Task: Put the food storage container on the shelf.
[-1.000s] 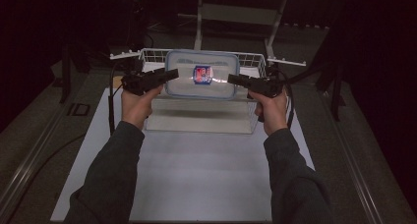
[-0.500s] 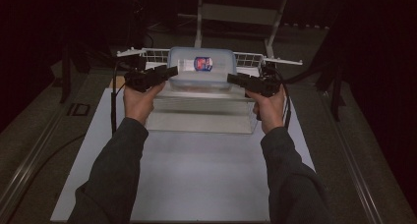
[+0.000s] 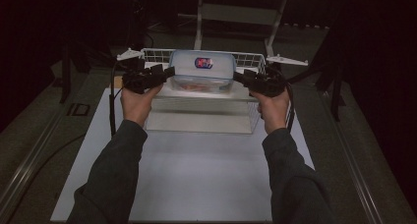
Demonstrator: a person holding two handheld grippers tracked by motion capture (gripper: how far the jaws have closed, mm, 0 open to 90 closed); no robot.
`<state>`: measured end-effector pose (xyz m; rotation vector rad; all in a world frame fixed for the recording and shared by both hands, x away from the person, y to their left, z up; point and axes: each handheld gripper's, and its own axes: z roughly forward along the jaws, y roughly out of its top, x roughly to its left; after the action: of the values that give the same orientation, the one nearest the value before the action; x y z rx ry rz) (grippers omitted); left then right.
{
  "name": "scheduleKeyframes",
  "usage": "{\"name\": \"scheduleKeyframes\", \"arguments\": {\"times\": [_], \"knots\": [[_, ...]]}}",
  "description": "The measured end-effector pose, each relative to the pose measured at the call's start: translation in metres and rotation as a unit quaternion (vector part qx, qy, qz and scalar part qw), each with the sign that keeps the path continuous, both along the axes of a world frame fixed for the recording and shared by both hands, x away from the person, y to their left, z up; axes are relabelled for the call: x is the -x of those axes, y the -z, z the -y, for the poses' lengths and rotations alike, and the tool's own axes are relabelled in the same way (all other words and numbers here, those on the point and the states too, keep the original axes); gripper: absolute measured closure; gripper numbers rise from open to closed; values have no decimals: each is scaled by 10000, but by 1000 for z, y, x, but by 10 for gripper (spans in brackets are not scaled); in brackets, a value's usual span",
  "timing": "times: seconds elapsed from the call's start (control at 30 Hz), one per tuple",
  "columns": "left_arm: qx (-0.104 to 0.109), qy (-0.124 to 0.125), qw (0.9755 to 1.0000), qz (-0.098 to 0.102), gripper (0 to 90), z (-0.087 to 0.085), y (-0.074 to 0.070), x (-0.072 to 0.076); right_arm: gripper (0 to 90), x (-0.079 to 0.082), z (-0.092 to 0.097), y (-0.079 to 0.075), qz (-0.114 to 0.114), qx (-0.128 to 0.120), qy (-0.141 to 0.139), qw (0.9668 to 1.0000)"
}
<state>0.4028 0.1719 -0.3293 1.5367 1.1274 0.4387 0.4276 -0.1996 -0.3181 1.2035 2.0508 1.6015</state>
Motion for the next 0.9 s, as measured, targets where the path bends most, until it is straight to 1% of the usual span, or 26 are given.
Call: {"name": "scheduleKeyframes", "arguments": {"times": [0.1,0.17,0.27,0.33,0.47,0.53,0.57,0.63,0.7,0.8,0.9], "knots": [[-111,27,9999,80,458,-4,-3,6,450,5,3,-4,91,248,-52,9996],[-167,59,9998,117,458,-6,-5,10,450,10,4,-7,153,416,-137,9989],[-333,48,9993,149,458,-9,-7,18,446,17,3,-10,241,700,-285,9968],[-417,86,9990,170,458,-10,-7,23,444,23,3,-11,273,838,-383,9954],[-620,222,9975,255,458,-11,-6,36,441,34,4,-14,318,1025,-541,9927],[-766,308,9961,320,457,-11,-6,44,440,40,4,-15,333,1154,-612,9909],[-796,374,9955,359,457,-11,-6,48,440,43,4,-15,349,1206,-662,9899],[-883,467,9942,411,454,-12,-6,56,435,49,3,-15,383,1327,-749,9876],[-952,529,9929,470,448,-14,-5,65,435,56,3,-15,453,1487,-823,9844],[-1029,566,9914,585,441,-17,-3,78,425,69,1,-12,586,1713,-952,9789],[-1093,591,9897,711,434,-20,0,92,407,84,0,-8,781,1915,-1032,9729]]}}
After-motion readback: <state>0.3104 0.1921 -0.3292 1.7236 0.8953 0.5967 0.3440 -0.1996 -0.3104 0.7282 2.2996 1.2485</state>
